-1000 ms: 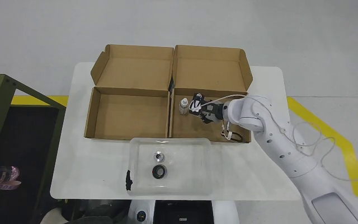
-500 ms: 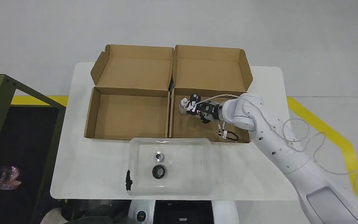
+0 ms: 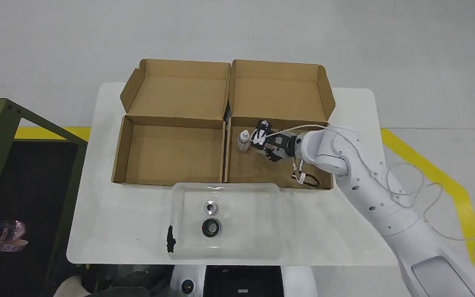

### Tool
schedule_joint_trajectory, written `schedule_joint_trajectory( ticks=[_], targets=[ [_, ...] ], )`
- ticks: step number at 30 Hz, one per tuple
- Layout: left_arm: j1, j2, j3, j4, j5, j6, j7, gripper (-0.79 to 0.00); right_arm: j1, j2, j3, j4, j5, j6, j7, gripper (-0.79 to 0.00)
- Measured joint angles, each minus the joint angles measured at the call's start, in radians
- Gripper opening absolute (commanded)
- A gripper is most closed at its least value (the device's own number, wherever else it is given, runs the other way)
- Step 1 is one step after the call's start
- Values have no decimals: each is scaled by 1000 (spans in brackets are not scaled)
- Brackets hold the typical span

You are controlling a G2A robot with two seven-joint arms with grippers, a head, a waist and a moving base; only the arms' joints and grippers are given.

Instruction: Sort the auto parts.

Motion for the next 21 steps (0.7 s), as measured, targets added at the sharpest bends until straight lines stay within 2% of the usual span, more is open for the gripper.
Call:
schedule_joint_trajectory(
  ticks=[11,21],
  targets=[
    [0,0,0,0,0,0,0,0,-197,55,166,-296,2,-48,-36,-403],
    [0,0,0,0,0,0,0,0,-316,66,158,-433,-22,-70,-104,-413]
  ],
)
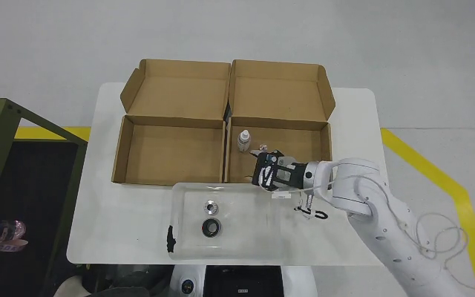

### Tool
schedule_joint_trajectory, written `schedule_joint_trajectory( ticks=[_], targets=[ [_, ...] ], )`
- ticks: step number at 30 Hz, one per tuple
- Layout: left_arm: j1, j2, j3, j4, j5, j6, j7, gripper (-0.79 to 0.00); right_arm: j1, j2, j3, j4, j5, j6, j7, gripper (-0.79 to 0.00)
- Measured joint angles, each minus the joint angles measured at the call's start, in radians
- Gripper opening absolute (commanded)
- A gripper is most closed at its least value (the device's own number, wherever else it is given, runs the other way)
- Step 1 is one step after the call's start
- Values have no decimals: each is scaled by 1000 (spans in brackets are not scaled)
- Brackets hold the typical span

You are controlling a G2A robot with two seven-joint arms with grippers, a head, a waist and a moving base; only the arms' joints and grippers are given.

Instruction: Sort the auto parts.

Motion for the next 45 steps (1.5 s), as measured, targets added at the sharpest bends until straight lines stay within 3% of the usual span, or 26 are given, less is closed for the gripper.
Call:
schedule_joint_trajectory(
  ticks=[11,24,45],
  targets=[
    [0,0,0,0,0,0,0,0,-27,-9,-105,-69,-60,-23,-22,-416],
    [0,0,0,0,0,0,0,0,34,-47,-271,8,-121,-6,-20,-428],
    [0,0,0,0,0,0,0,0,112,-89,-362,147,-148,16,14,-449]
  ],
)
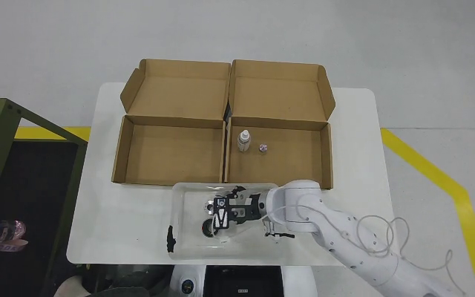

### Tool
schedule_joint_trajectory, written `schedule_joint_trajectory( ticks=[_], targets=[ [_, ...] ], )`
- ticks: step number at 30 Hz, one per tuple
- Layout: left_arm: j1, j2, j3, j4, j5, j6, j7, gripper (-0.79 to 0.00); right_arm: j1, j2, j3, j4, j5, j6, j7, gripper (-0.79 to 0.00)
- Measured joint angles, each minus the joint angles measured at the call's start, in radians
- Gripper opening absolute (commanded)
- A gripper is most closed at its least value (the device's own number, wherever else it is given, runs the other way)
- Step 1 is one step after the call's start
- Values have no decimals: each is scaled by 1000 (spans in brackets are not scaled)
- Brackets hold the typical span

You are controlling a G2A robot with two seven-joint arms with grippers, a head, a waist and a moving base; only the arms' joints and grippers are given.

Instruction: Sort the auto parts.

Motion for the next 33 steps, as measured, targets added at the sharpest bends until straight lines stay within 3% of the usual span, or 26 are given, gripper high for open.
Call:
schedule_joint_trajectory(
  ticks=[33],
  targets=[
    [0,0,0,0,0,0,0,0,115,-105,-153,183,-28,41,-27,-446]
  ],
)
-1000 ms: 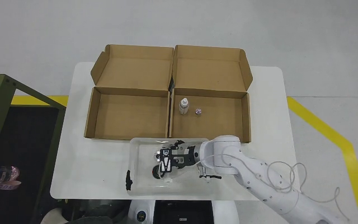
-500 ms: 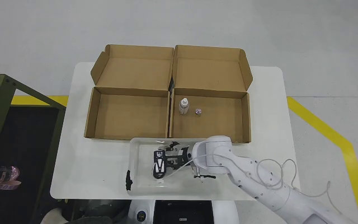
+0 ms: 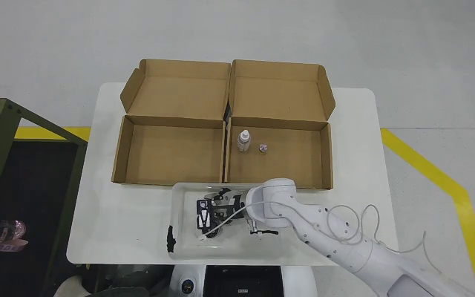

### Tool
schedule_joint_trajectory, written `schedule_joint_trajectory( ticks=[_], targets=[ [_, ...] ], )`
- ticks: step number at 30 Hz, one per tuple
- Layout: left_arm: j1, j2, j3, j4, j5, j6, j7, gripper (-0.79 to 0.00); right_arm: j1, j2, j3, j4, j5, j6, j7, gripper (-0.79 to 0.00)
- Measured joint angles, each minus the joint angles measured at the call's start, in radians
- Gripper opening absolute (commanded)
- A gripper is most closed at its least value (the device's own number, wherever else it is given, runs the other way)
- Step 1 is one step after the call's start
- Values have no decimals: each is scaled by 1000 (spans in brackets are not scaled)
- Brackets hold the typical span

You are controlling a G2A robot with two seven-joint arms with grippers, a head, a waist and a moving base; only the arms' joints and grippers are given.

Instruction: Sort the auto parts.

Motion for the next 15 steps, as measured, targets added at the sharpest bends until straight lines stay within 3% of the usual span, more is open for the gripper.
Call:
schedule_joint_trajectory(
  ticks=[7,11,15],
  targets=[
    [0,0,0,0,0,0,0,0,16,-20,-16,39,1,2,-3,-505],
    [0,0,0,0,0,0,0,0,17,-28,-20,46,-4,0,1,-600],
    [0,0,0,0,0,0,0,0,15,-32,-18,38,-7,-5,1,-785]
  ],
)
